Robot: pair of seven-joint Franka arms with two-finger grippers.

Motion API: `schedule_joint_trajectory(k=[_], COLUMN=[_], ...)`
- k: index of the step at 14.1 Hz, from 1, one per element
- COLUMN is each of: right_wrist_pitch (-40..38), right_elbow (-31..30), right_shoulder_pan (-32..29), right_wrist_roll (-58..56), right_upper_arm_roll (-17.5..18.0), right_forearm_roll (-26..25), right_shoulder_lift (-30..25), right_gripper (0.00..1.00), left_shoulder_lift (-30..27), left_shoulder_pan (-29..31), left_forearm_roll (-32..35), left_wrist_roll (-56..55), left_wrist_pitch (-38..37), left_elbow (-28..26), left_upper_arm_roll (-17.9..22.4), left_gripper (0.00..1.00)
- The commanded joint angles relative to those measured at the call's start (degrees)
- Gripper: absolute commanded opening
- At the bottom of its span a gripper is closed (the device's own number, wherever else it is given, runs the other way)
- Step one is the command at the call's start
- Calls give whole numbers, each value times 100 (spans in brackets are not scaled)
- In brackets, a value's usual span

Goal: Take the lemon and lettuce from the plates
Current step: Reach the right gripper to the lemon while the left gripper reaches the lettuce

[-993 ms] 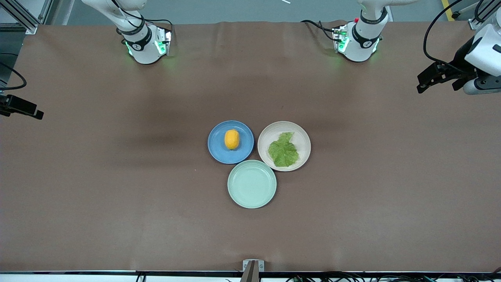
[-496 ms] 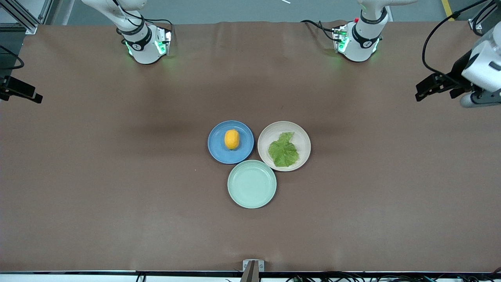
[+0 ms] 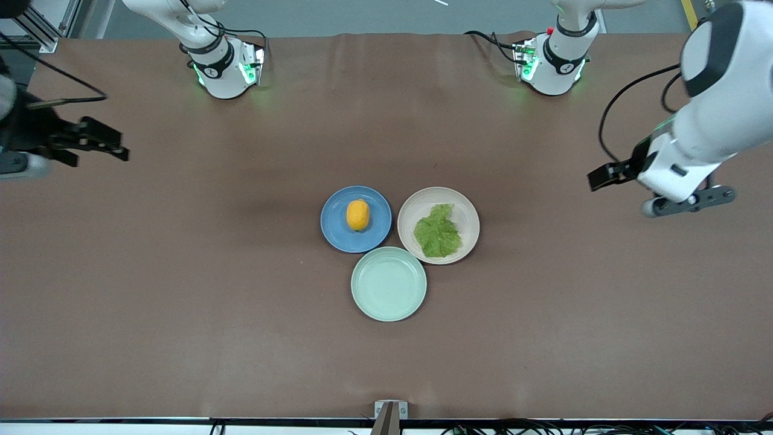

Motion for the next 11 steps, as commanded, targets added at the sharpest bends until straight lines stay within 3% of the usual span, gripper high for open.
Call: schedule_joint_trajectory(k=[1, 5, 9, 11], right_wrist_pitch=[119, 1250, 3007, 3518], right_elbow=[-66, -504, -1304, -1437], right_shoulder_pan=[779, 1887, 2556, 2872], right_wrist_roll=[354, 1426, 2297, 2754], right_upper_arm_roll=[-47, -47, -47, -47], right_forearm_roll=[43, 96, 114, 105], right_shoulder_lift=[382, 989, 1595, 1868], right_gripper=[100, 100, 100, 100], left_shoulder_lift=[518, 1073, 1661, 2004], left_shoulder_pan=[-54, -536, -941, -1178], left_forearm_roll=[-41, 29, 38, 47], left_wrist_roll=[-1031, -2560, -4081, -4986], left_wrist_pitch=[328, 1100, 1936, 2340], left_elbow=[125, 20, -68, -68], left_upper_arm_roll=[-265, -362, -371, -362], left_gripper=[100, 100, 100, 100])
